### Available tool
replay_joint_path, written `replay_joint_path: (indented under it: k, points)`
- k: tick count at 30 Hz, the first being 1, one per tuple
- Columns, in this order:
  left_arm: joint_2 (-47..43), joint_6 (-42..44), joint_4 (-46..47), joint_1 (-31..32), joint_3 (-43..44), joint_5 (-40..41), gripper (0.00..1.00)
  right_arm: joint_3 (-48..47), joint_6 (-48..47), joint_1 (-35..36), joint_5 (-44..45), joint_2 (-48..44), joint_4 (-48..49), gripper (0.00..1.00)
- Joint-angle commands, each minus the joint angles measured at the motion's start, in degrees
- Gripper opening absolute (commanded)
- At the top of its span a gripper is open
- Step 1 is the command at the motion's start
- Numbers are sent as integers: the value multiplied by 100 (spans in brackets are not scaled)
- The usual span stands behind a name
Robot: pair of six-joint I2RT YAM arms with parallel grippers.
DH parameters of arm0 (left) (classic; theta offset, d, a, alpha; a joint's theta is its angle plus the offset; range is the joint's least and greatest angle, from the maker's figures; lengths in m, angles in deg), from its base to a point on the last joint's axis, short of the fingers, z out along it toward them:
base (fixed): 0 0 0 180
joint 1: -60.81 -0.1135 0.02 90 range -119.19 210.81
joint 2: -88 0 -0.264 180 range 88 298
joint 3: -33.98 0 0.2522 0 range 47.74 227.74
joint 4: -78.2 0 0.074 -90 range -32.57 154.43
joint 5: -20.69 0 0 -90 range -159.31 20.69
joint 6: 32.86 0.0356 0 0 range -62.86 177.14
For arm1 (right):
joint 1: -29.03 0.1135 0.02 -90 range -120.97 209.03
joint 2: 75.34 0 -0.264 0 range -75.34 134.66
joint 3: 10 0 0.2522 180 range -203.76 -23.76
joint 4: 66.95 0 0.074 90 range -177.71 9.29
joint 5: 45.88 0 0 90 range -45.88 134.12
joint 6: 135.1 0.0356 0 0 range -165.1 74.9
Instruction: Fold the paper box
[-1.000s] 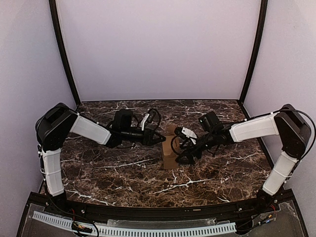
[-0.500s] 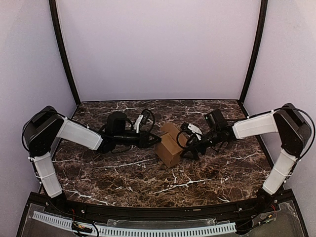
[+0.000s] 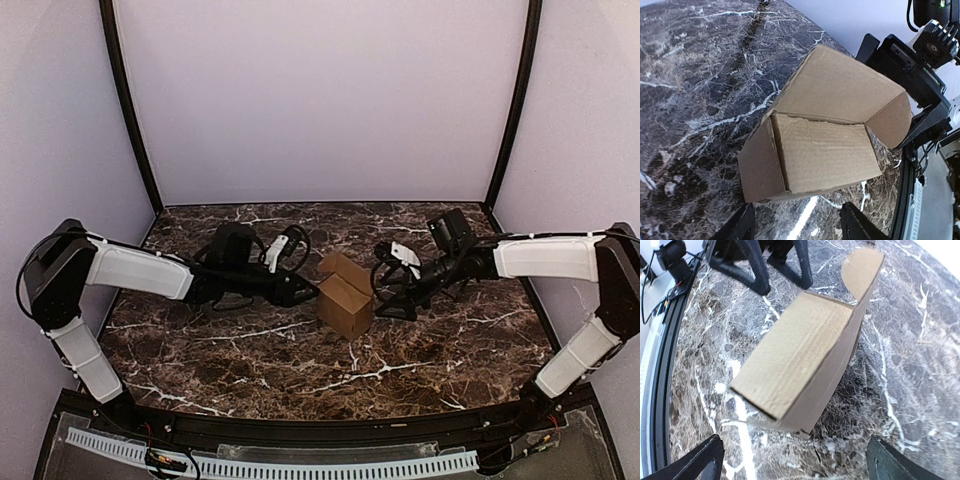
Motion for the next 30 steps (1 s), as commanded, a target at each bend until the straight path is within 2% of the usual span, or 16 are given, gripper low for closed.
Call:
replay_joint_path:
  k: [1,3,6,10,14,18,22,26,30]
  points:
    - [-842,828,-1180,24,124,497,62,-55,-834,-29,350,-865,-790,99]
    - [-930,1166,-1527,6,317,744,63,-124,-890,-72,507,-1209,-721,99]
    - [-684,1330,-1741,-61,757,836,64,-458,-486,-218,350,-1177,-629,99]
    - [-205,1447,-2045,-67,1469,800,59,-1129,-1215,-305,-188,-793,-1431,98]
    - [-16,1390,-2153,-69,1849,882,49,-1658,-1883,-298,188,-463,-2191,84]
    - [99,1371,-2238,-70,2015,698,42,-1572,-2483,-256,207,-487,-2362,78]
    - [325,1429,-2637,-63,2288,441,41,-1442,-2771,-152,346,-488,-2446,74]
    - [430,1429,-2728,0,2441,408,42,-1369,-2625,30,585,-374,-2295,69]
    - [539,1359,-2801,43,2607,503,38,-1322,-2303,167,718,-211,-1952,64]
